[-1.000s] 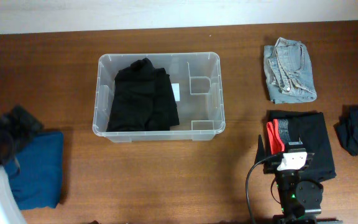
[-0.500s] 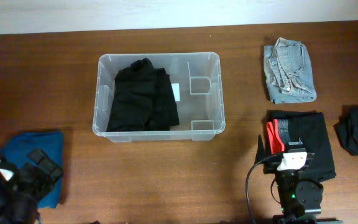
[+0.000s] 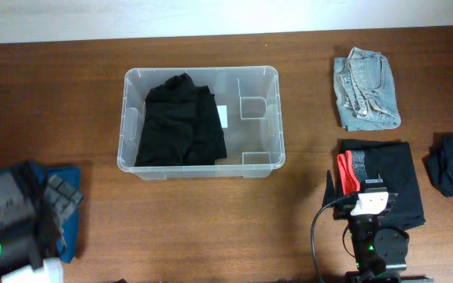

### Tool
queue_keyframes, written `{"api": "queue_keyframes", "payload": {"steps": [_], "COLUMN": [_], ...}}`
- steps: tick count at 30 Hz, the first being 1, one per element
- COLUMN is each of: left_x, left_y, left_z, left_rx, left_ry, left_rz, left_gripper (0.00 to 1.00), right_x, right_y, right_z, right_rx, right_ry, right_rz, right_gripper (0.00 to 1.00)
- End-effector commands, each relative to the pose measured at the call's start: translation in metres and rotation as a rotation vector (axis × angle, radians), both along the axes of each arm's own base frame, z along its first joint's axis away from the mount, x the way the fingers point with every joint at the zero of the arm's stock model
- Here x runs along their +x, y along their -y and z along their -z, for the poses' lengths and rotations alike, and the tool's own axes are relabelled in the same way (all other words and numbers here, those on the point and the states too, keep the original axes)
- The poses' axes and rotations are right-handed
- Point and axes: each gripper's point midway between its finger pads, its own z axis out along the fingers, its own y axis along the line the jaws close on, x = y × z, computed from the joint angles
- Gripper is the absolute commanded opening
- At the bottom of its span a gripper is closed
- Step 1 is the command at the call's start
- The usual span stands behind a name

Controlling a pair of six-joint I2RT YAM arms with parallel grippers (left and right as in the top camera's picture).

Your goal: Pack container

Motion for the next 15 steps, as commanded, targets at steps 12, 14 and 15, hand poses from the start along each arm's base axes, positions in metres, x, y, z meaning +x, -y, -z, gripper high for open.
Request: {"api": "queue_keyframes", "payload": {"steps": [12,14,15], "left_x": [0.032,0.032,0.037], "left_y": [-0.01,-0.019,-0.02], "left_z": [0.11,0.118,0.123], "left_rx": [-0.159,-0.128,-0.129], "left_ry": [-0.456,-0.505,-0.504], "left_rz": [0.129,0.115,0.116], "left_gripper": [1.0,1.0,1.0], "right_x": [0.0,0.0,0.0], "right_y": [0.002,0.002,0.002], "right_z": [0.002,0.002,0.002], "right_rx": [-0.005,-0.005,-0.005], "right_ry": [-0.001,-0.001,-0.001], "right_rz": [0.011,0.011,0.011], "right_gripper": [0.98,0.98,0.98]}}
